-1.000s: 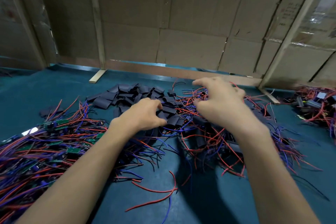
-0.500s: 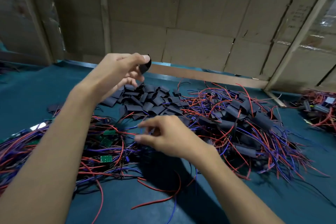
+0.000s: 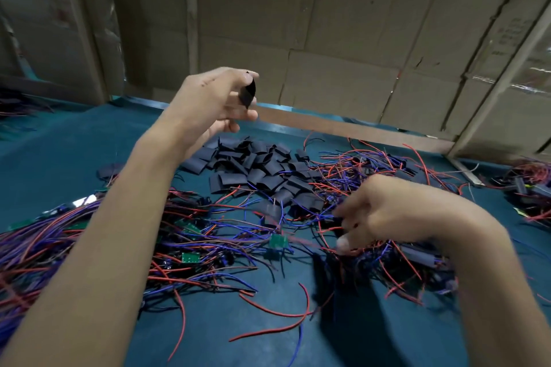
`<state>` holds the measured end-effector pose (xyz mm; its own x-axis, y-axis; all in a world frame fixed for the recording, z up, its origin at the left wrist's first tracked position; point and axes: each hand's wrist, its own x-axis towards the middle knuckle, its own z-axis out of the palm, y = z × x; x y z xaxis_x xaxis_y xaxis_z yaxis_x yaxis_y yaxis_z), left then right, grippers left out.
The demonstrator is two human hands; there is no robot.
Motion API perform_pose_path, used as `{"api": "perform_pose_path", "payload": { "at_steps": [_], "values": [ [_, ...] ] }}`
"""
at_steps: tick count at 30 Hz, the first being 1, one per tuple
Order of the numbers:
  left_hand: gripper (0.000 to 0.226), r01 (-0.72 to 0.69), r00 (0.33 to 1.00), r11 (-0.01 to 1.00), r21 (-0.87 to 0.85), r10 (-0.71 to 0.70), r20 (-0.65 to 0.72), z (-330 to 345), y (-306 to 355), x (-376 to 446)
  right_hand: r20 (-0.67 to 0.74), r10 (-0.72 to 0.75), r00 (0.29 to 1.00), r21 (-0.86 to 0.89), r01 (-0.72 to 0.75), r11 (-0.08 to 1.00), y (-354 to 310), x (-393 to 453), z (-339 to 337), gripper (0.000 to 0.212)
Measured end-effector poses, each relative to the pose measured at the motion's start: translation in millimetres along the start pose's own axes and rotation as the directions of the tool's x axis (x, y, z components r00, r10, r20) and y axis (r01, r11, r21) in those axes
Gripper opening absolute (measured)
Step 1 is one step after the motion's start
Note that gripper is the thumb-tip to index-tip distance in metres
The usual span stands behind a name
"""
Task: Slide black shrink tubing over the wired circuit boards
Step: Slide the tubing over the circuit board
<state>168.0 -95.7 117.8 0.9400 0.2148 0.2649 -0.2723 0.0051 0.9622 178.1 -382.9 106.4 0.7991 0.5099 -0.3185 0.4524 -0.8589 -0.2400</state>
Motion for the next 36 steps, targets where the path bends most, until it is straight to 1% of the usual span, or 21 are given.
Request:
{"api": "perform_pose_path", "payload": {
  "at_steps": [1,2,4,6,8,9,11,13,14,16,17,19,20,22,23,24,26,27,29,32,36],
  "values": [
    [0.025,-0.001,1.0,1.0,-0.021,0.001,0.011,1,0,1,-0.01,-0.002,1.0,0.003,0.002,1.0,-1,2,1,0.053],
    [0.025,-0.003,1.0,0.999,-0.054,0.004,0.025,2,0,1,-0.041,-0.03,0.999,0.026,0.031,0.999,-5,5,4,0.052],
    [0.026,0.017,0.998,0.989,-0.149,-0.007,0.068,3,-1,1,-0.103,-0.129,0.986,0.118,0.141,0.983,-17,17,14,0.038],
    [0.03,0.064,0.993,0.966,-0.249,-0.036,0.113,4,-1,1,-0.078,-0.225,0.971,0.179,0.236,0.955,-32,31,33,0.027],
    [0.032,0.097,0.991,0.936,-0.337,-0.061,0.118,4,-2,3,-0.023,-0.279,0.96,0.176,0.279,0.944,-45,42,55,0.024],
    [0.03,0.1,0.992,0.924,-0.37,-0.064,0.109,4,-3,4,-0.017,-0.288,0.957,0.159,0.287,0.945,-48,48,64,0.024],
    [0.027,0.093,0.993,0.926,-0.367,-0.061,0.099,5,-7,5,-0.046,-0.27,0.962,0.128,0.274,0.953,-50,56,75,0.025],
    [0.024,0.105,0.99,0.955,-0.276,-0.075,0.115,7,-14,7,-0.073,-0.25,0.965,0.11,0.257,0.96,-48,59,76,0.024],
    [0.018,0.125,0.986,0.974,-0.189,-0.101,0.131,8,-18,7,-0.081,-0.25,0.965,0.107,0.257,0.96,-46,59,74,0.022],
    [0.01,0.177,0.964,0.982,0.072,-0.188,0.189,10,-28,5,-0.085,-0.252,0.964,0.127,0.261,0.957,-44,57,68,0.019],
    [0.009,0.196,0.944,0.948,0.251,-0.252,0.214,11,-34,5,-0.084,-0.252,0.964,0.138,0.262,0.955,-43,54,64,0.017],
    [0.007,0.206,0.891,0.794,0.572,-0.394,0.226,14,-49,4,-0.093,-0.262,0.961,0.15,0.273,0.95,-39,48,52,0.013],
    [0.01,0.203,0.865,0.708,0.677,-0.453,0.214,16,-57,5,-0.099,-0.27,0.958,0.177,0.284,0.942,-36,44,46,0.012],
    [0.013,0.148,0.844,0.537,0.831,-0.506,0.176,17,-71,9,-0.101,-0.274,0.956,0.297,0.292,0.909,-29,34,32,0.012],
    [0.013,0.113,0.839,0.462,0.879,-0.519,0.165,16,-76,10,-0.102,-0.27,0.957,0.356,0.289,0.889,-26,28,26,0.011],
    [0.014,0.096,0.825,0.415,0.905,-0.541,0.161,15,-79,10,-0.111,-0.269,0.957,0.392,0.291,0.872,-22,23,21,0.011],
    [0.02,0.121,0.773,0.384,0.915,-0.615,0.156,13,-82,9,-0.137,-0.277,0.951,0.432,0.309,0.847,-19,15,14,0.009],
    [0.024,0.136,0.768,0.371,0.918,-0.625,0.139,12,-83,8,-0.146,-0.281,0.949,0.456,0.316,0.832,-18,12,11,0.007],
    [0.025,0.135,0.8,0.316,0.939,-0.594,0.085,16,-84,9,-0.146,-0.277,0.95,0.518,0.312,0.796,-16,7,8,0.003],
    [0.022,0.063,0.851,0.194,0.979,-0.523,0.049,23,-87,9,-0.148,-0.259,0.954,0.567,0.297,0.768,-13,2,4,0.009],
    [0.023,0.015,0.854,0.124,0.992,-0.518,0.051,26,-88,9,-0.191,-0.223,0.956,0.594,0.293,0.749,-12,-4,1,0.013]
  ]
}}
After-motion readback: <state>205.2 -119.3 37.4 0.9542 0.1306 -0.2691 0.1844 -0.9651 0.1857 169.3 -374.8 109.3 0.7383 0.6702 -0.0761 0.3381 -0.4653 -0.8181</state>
